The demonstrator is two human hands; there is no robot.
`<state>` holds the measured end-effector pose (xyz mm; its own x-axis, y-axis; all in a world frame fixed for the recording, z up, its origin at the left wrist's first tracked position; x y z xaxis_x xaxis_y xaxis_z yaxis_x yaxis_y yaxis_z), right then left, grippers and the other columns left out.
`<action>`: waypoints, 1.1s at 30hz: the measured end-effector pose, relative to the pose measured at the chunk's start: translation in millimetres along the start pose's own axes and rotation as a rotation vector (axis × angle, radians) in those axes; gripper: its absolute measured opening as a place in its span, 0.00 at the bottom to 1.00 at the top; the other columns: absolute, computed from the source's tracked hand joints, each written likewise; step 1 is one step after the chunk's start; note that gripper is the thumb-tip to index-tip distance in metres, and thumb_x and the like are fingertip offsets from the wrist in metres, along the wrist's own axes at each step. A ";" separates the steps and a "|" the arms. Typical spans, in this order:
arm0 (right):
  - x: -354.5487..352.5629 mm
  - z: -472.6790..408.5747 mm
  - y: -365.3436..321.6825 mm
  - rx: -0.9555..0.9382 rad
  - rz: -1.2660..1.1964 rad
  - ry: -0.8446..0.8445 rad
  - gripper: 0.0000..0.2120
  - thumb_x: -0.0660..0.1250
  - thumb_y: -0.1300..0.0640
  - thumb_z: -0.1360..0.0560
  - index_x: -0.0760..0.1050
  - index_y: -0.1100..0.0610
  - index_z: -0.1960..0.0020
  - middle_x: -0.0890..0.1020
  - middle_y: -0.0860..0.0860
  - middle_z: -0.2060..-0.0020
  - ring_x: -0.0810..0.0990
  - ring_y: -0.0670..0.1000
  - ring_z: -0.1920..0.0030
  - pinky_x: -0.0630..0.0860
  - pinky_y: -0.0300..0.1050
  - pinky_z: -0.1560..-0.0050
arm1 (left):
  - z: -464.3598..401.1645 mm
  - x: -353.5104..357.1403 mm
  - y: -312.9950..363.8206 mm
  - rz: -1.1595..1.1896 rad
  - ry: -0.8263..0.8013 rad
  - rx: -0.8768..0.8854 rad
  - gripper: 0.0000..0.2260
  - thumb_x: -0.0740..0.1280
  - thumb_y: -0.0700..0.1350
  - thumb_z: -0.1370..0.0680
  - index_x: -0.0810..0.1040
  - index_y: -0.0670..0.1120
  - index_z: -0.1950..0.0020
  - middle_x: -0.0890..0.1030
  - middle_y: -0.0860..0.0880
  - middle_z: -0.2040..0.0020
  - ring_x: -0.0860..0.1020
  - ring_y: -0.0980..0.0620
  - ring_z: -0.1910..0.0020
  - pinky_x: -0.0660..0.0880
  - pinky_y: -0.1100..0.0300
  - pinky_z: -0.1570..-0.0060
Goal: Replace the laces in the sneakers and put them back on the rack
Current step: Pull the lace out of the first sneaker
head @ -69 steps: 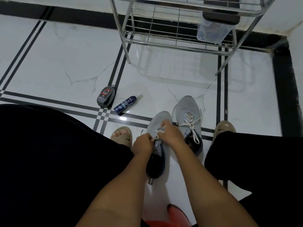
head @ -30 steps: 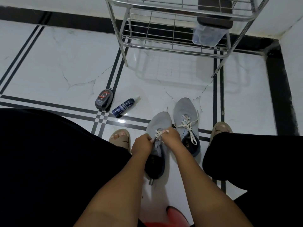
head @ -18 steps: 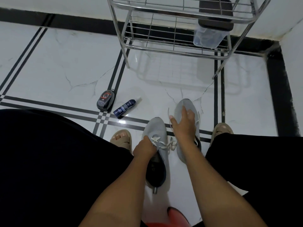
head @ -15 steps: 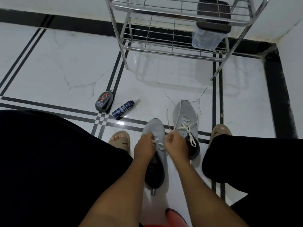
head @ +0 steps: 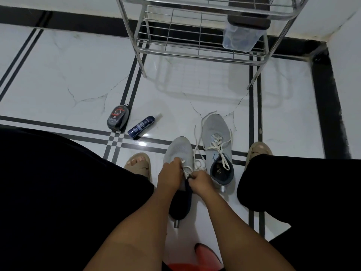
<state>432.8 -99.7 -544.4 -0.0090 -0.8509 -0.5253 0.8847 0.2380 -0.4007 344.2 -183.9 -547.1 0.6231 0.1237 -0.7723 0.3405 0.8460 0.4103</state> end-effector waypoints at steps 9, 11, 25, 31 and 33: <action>9.4 -14.7 9.0 0.049 -0.136 -0.015 0.07 0.63 0.59 0.31 0.79 0.59 0.59 0.83 0.60 0.58 0.82 0.62 0.55 0.81 0.58 0.53 | -7.6 7.2 -3.7 -0.071 -0.050 0.068 0.07 0.62 0.44 0.23 0.77 0.48 0.48 0.78 0.49 0.48 0.73 0.47 0.47 0.71 0.55 0.56; 8.3 -12.6 8.6 0.055 -0.155 -0.018 0.06 0.63 0.60 0.31 0.78 0.58 0.61 0.82 0.60 0.60 0.82 0.62 0.55 0.81 0.60 0.53 | -10.2 10.2 -2.9 -0.125 -0.085 0.083 0.08 0.61 0.45 0.21 0.78 0.47 0.45 0.75 0.48 0.46 0.72 0.46 0.45 0.70 0.55 0.54; -17.1 -9.1 -4.9 -0.019 -0.030 0.025 0.10 0.62 0.57 0.23 0.81 0.55 0.48 0.82 0.57 0.48 0.79 0.59 0.47 0.77 0.47 0.47 | -15.7 -12.3 -12.6 -0.003 0.068 -0.036 0.09 0.67 0.53 0.25 0.80 0.49 0.51 0.74 0.46 0.46 0.74 0.44 0.45 0.74 0.50 0.47; -12.2 -10.6 -4.8 -0.052 -0.010 0.026 0.09 0.62 0.58 0.24 0.81 0.55 0.49 0.83 0.57 0.50 0.79 0.60 0.47 0.76 0.45 0.49 | -19.3 6.9 -7.3 -0.097 0.068 0.023 0.09 0.67 0.52 0.25 0.83 0.53 0.47 0.73 0.55 0.38 0.70 0.49 0.38 0.66 0.53 0.38; -14.5 -13.2 -1.9 -0.037 -0.054 0.032 0.09 0.63 0.58 0.24 0.81 0.56 0.50 0.83 0.57 0.51 0.80 0.60 0.48 0.77 0.46 0.49 | -27.3 -4.0 -12.8 0.349 0.085 -0.207 0.08 0.69 0.50 0.25 0.82 0.47 0.52 0.77 0.50 0.48 0.75 0.47 0.50 0.73 0.52 0.45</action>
<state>425.0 -81.6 -545.9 -0.0716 -0.8478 -0.5255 0.8649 0.2097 -0.4560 318.1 -181.1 -562.5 0.6124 0.4572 -0.6449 -0.0355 0.8309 0.5553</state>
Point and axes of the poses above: each hand's wrist, its own z-axis away from the middle knuckle, its own x-axis out of the palm, y = z × x, the point moved 3 cm from there along -z, towards the middle knuckle
